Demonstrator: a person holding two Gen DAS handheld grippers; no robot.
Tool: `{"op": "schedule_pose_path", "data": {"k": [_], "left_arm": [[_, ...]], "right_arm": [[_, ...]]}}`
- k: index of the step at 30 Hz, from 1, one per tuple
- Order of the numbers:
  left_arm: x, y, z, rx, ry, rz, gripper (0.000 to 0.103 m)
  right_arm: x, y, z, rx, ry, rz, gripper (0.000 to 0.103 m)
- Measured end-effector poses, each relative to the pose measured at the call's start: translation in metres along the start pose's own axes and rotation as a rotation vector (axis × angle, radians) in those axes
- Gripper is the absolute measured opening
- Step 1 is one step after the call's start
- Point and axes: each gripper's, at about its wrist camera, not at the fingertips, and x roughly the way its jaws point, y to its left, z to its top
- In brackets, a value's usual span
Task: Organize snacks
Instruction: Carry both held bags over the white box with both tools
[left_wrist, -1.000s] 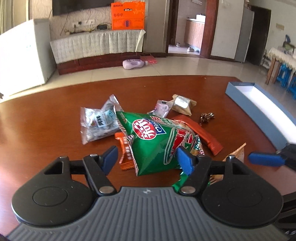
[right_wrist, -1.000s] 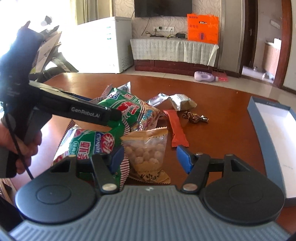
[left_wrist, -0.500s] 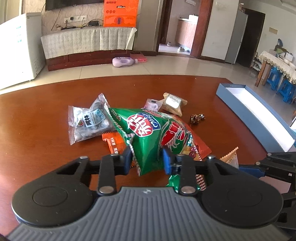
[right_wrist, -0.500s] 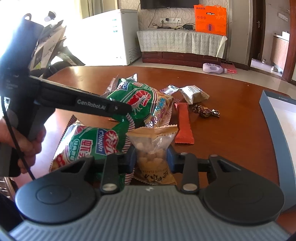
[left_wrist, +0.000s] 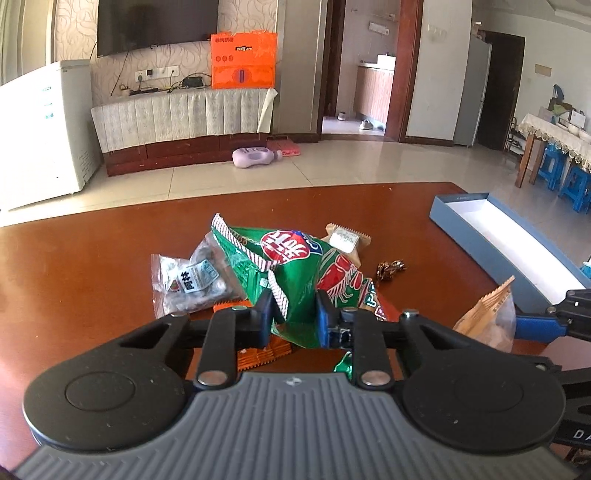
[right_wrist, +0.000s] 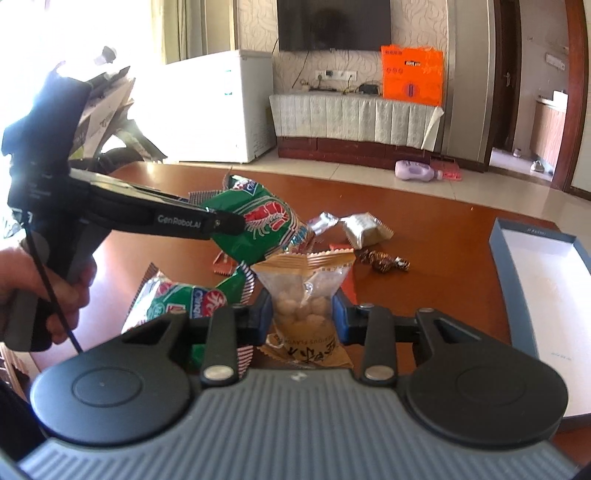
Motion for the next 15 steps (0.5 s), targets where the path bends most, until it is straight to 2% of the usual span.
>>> {"op": "schedule_pose_path", "data": {"k": [15], "left_arm": [[-0.006,-0.030,0.016,0.000,-0.055,-0.033,0.027]], "right_arm": [[-0.030,-0.030,0.006,0.038,-0.082,-0.055,0.037]]}}
